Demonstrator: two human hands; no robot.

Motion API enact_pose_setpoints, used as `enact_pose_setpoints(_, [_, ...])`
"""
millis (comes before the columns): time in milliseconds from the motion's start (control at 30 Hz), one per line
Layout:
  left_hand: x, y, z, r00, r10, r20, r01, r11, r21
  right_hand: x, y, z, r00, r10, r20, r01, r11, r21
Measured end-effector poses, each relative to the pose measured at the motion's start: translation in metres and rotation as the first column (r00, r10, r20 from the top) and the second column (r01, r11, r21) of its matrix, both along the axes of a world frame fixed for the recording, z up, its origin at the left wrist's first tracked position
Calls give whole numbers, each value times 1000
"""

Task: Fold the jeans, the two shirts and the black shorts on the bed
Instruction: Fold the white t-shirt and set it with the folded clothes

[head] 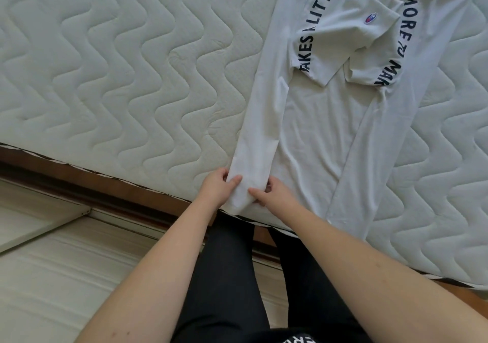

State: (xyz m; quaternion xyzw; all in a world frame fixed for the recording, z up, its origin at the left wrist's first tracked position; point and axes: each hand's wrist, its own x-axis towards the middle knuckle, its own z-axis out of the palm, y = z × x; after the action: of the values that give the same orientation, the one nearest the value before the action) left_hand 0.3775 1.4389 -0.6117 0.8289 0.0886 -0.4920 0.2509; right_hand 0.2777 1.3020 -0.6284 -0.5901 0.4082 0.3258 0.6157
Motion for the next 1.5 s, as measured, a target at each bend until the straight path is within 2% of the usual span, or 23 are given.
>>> enact_pose_setpoints(133, [-7, 10, 5, 993, 64, -96, -67, 997, -33, -4, 9, 10, 1000, -5, 13, 5, 999, 33])
enact_pose_setpoints(233, [-15, 18, 5, 983, 88, -163, -96, 994, -43, -6, 8, 12, 995, 95, -3, -95, 995, 4])
enact_pose_setpoints(433, [-31, 28, 2, 996, -5, -89, 2, 1000, -31, -21, 8, 0, 946, 296, -130, -309, 947, -86])
enact_pose_setpoints(567, [-36, 30, -3, 991, -129, -16, 130, 990, 53, -27, 5, -3, 828, 523, -203, -559, 802, -213])
enact_pose_setpoints(700, [-30, 24, -2, 983, -185, 21, 180, 974, 141, -14, 1, 2, 753, 604, -261, -658, 705, -266])
enact_pose_setpoints(800, [-16, 14, -7, 981, -124, 151, 111, 989, 95, 10, -22, 9, 894, 404, -192, -447, 799, -402])
enact_pose_setpoints(900, [12, -9, -14, 952, -68, 299, 77, 997, -18, 46, -58, 16, 985, 170, -6, -149, 847, -509])
enact_pose_setpoints(967, [38, -32, -18, 935, -41, 353, 71, 995, -72, 76, -82, 12, 995, 42, 86, 4, 881, -473])
enact_pose_setpoints(1100, [88, -87, -26, 930, 13, 366, 38, 991, -131, 132, -114, 2, 967, -218, 133, 249, 918, -308])
enact_pose_setpoints(1167, [107, -111, -30, 934, 43, 355, 13, 988, -153, 150, -119, 1, 955, -279, 97, 295, 916, -271])
enact_pose_setpoints(1267, [128, -134, -36, 932, 63, 356, -20, 992, -124, 161, -119, -4, 934, -353, 60, 352, 875, -332])
enact_pose_setpoints(1400, [139, -146, -40, 922, 1, 388, 27, 998, -65, 143, -115, -7, 958, -283, 50, 268, 815, -513])
enact_pose_setpoints(1500, [139, -148, -40, 923, -37, 384, 57, 997, -42, 132, -120, -9, 961, -271, 58, 260, 805, -534])
